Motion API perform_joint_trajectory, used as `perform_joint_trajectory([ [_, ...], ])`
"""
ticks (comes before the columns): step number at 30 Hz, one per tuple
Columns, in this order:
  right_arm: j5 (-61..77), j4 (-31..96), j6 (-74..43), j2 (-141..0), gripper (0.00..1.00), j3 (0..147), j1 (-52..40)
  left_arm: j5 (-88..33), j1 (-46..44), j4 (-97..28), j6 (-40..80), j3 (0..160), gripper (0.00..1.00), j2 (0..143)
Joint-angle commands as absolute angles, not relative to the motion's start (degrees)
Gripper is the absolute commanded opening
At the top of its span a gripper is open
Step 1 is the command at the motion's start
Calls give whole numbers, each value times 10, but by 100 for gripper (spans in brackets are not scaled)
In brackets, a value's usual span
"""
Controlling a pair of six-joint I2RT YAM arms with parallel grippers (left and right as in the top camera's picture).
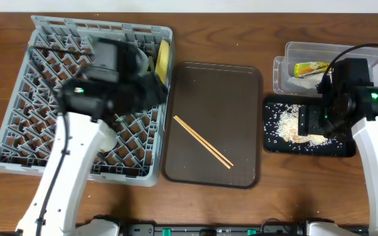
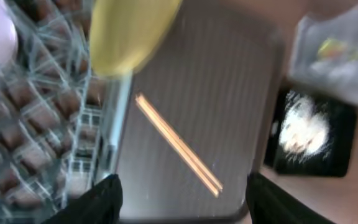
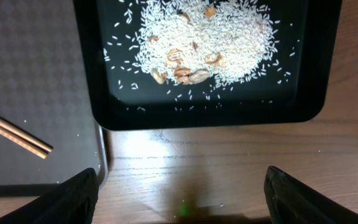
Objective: Sort waste into correct bins and load items into the dishwasher
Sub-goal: 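Reach the left gripper to the chopsticks on the brown tray and grasp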
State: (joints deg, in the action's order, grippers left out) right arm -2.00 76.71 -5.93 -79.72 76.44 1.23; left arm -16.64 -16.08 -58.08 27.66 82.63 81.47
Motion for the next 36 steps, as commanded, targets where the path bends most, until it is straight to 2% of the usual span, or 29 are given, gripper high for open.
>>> perform_joint_trajectory([
  [1,-25,767,-68,-790,83,774,23,-96,-223,-588,414,799,64,838],
  [6,-25,768,-68,-790,83,774,23,-87,-303,-549,567,748,64,875],
  [11,-25,768,-68,-790,83,774,23,-53,-349,-515,649,718,64,929],
  [22,-25,767,-68,-790,84,774,23,-32,-398,-486,670,717,57,1071],
  [36,-25,768,-68,-790,84,774,23,-32,-400,-475,674,715,57,1105],
])
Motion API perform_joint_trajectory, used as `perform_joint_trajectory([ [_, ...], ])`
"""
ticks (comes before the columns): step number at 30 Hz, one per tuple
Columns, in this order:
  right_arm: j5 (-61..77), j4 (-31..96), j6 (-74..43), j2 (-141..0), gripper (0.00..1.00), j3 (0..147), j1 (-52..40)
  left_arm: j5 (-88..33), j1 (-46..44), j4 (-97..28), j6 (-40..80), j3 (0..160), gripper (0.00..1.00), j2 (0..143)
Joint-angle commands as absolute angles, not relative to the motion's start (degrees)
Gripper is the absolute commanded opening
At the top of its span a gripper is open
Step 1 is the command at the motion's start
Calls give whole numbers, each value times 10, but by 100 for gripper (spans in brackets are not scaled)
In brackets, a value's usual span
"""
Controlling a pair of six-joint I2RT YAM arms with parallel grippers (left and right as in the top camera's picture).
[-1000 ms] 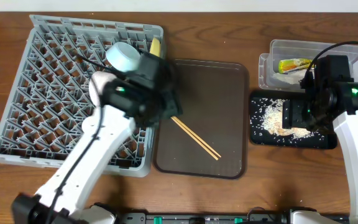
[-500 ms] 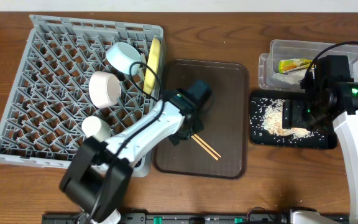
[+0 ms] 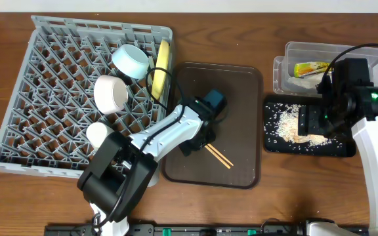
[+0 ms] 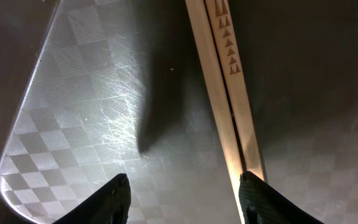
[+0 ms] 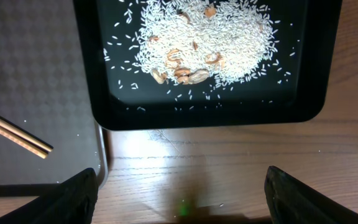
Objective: Sort waste into correct bins and load items into the dishwasher
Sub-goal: 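Reach the left gripper to the chopsticks on the brown tray and grasp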
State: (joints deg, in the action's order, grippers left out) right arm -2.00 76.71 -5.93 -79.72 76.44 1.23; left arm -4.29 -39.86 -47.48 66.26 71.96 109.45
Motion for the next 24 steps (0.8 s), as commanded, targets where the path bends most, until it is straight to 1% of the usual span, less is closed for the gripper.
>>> perform_joint_trajectory([
  [1,-25,768,-68,-790,84,774,23,-31,-400,-475,674,714,57,1108],
  [14,-25,768,-68,-790,84,774,23,-31,-400,-459,674,712,57,1116],
  [24,-25,769,-68,-790,84,774,23,-23,-400,-446,678,667,57,1116],
])
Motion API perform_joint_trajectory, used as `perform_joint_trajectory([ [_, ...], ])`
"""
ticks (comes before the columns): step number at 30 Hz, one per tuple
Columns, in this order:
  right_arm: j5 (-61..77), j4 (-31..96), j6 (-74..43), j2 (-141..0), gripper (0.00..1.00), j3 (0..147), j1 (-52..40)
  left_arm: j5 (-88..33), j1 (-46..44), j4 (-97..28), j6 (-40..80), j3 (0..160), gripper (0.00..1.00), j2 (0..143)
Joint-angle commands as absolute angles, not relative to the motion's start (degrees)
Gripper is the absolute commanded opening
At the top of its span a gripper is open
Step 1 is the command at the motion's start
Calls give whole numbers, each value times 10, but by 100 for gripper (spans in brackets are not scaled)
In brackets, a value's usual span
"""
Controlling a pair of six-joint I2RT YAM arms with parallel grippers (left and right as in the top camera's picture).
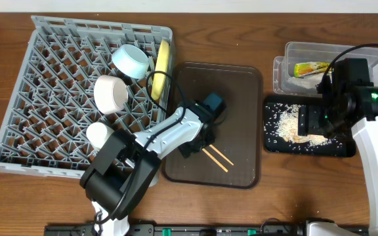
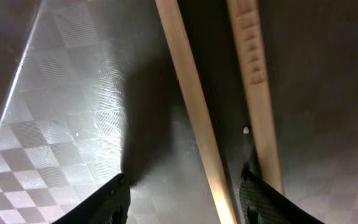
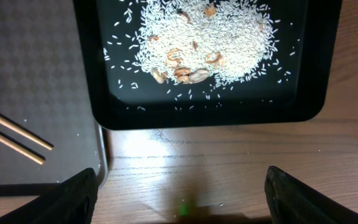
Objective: Sort waste into correct bins and load items into the dishwasher
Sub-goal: 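Reach the left gripper to the chopsticks on the brown tray and grasp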
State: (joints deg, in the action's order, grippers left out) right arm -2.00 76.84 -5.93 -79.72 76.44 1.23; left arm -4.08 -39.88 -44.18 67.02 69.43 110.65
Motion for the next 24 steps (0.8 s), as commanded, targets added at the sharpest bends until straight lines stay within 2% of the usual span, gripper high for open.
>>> perform_joint_trajectory([
  [1,-25,769,-68,-790,84,774,23,-23,-400,-447,678,665,56,1116],
  [2,-25,770,-68,-790,84,774,23,-22,-400,-447,678,665,54,1116],
  [3,-25,770,-68,-790,84,774,23,-23,-400,-447,678,665,45,1116],
  [4,-25,770,-68,-790,84,774,23,-23,-400,-447,678,665,31,1116],
  [5,-25,770,-68,-790,84,774,23,-23,-400,-448,677,665,26,1116],
  [10,-25,770,-68,-790,84,774,23,-23,-400,-449,675,665,19,1116],
  [11,-25,770,-68,-790,84,774,23,-23,-400,-449,675,665,13,1116],
  [13,-25,770,-68,-790,84,774,23,-24,-400,-451,676,665,8,1115],
  [24,-25,770,-68,-790,84,774,23,-23,-398,-462,645,666,6,1110],
])
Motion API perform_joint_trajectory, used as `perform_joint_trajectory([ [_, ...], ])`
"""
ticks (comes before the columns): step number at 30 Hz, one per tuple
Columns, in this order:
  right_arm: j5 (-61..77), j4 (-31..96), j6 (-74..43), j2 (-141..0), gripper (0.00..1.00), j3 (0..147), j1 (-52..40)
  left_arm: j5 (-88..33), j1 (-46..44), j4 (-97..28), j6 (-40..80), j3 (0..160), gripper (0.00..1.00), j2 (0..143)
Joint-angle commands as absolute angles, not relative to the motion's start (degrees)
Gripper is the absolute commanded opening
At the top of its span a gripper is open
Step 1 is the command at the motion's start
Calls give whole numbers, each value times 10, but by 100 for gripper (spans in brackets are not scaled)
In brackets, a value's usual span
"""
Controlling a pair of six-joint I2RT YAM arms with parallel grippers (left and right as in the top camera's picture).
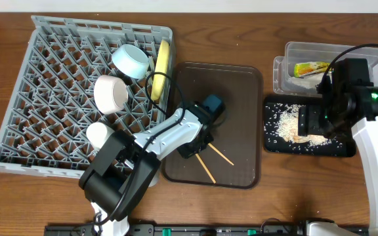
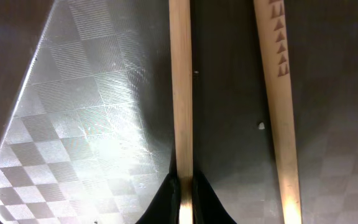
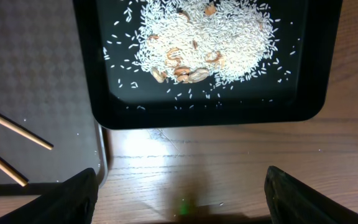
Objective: Sort waste into correct bins and load items into the dishwasher
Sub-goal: 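Reach the left gripper to the chopsticks on the brown tray and grasp, then carry one chopstick into the rack beside the plate and release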
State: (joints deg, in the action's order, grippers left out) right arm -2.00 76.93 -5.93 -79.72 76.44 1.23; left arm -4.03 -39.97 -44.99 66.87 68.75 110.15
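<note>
Two wooden chopsticks lie on the brown tray (image 1: 235,85). My left gripper (image 2: 180,198) is down on the tray and shut on one chopstick (image 2: 180,93), which runs straight out from the fingertips. The other chopstick (image 2: 278,112), printed with small triangles, lies loose beside it. From overhead the held chopstick (image 1: 205,169) angles toward the tray's front and the loose one (image 1: 222,156) lies to its right. My right gripper (image 3: 182,199) hangs open and empty over the near edge of the black tray (image 3: 98,93) of spilled rice.
A grey dish rack (image 1: 44,151) at the left holds three pale bowls and a yellow plate (image 1: 161,65) on edge. A clear bin (image 1: 294,49) at the back right holds a yellow-green wrapper (image 1: 310,67). Rice and scraps (image 3: 204,37) cover the black tray.
My left gripper, open astride both chopsticks before, is now shut on one. That chopstick has swung away from the other toward the tray's front. The right arm has not moved.
My left arm was over the dish rack, its gripper open near the yellow plate. Then it stood open on the brown tray over the chopsticks lying together. They then lay slightly apart between its fingers, and now it grips one. The right gripper stayed open over the rice tray.
</note>
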Motion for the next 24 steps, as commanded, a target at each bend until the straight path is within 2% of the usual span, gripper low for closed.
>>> perform_joint_trajectory([
  [1,-25,770,-68,-790,84,774,23,-23,-398,-462,637,666,6,1105],
  [6,-25,770,-68,-790,84,774,23,-23,-397,-461,578,668,6,1060],
  [19,-25,771,-68,-790,84,774,23,-18,-394,-485,310,673,6,870],
  [24,-25,772,-68,-790,84,774,23,-14,-363,-513,194,673,6,799],
])
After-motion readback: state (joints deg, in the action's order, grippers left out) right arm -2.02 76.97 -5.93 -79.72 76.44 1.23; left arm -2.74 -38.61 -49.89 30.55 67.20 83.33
